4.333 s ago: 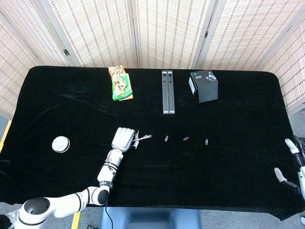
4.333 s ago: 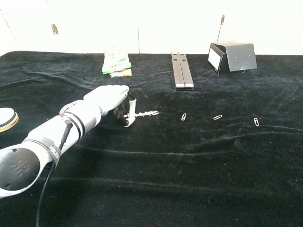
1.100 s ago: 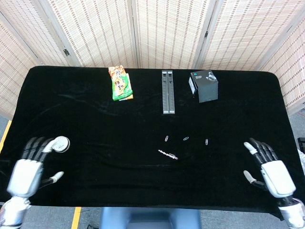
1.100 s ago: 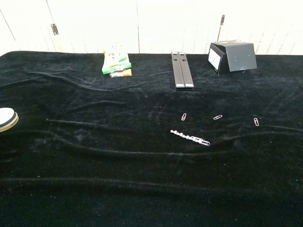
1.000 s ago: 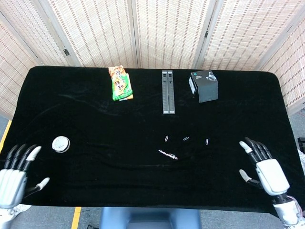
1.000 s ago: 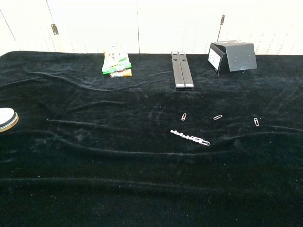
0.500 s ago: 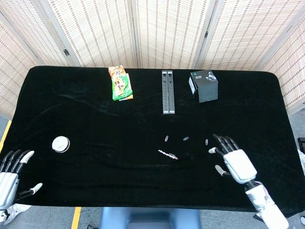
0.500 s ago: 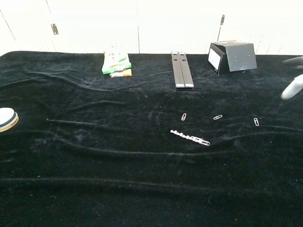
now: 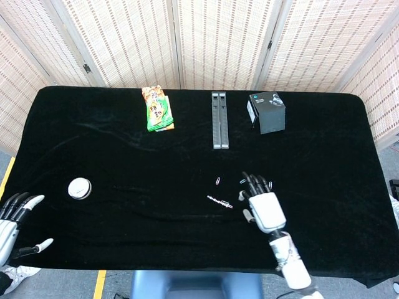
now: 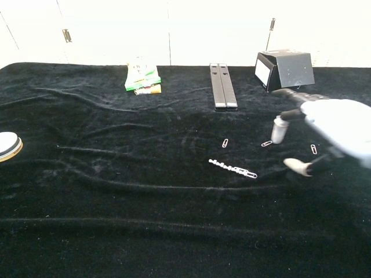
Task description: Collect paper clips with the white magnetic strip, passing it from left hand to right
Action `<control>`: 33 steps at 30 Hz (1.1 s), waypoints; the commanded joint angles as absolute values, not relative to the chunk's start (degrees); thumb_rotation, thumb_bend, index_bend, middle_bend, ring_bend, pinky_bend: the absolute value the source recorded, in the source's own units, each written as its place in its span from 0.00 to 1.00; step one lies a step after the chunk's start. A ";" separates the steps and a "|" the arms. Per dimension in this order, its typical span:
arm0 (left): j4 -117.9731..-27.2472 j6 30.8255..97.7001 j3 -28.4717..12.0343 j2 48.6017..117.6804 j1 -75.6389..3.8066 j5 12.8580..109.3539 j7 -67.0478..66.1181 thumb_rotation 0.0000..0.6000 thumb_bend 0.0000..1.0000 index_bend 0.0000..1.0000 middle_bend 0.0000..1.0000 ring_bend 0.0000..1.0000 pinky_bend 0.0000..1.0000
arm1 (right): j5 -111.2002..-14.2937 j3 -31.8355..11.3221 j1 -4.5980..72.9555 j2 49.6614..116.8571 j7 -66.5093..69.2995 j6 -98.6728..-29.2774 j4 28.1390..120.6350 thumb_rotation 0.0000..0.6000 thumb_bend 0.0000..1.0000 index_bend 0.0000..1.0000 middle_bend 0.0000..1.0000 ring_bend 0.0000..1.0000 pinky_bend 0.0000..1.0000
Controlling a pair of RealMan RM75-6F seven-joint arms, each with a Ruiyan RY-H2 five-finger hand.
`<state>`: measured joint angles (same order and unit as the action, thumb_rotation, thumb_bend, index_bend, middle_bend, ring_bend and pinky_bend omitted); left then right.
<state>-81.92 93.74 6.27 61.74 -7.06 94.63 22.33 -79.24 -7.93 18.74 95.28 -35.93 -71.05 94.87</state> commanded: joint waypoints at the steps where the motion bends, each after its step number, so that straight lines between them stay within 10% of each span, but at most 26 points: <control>1: -80.77 92.86 6.24 60.90 -7.34 95.35 24.67 1.00 0.17 0.15 0.19 0.09 0.00 | -75.74 -9.90 20.39 100.59 -39.69 -72.18 91.84 1.00 0.34 0.43 0.02 0.01 0.06; 33: -78.58 95.07 5.01 59.67 -4.94 96.77 31.52 1.00 0.17 0.14 0.20 0.09 0.00 | -68.82 -10.94 27.55 113.74 -38.74 -68.66 76.21 1.00 0.34 0.41 0.00 0.01 0.06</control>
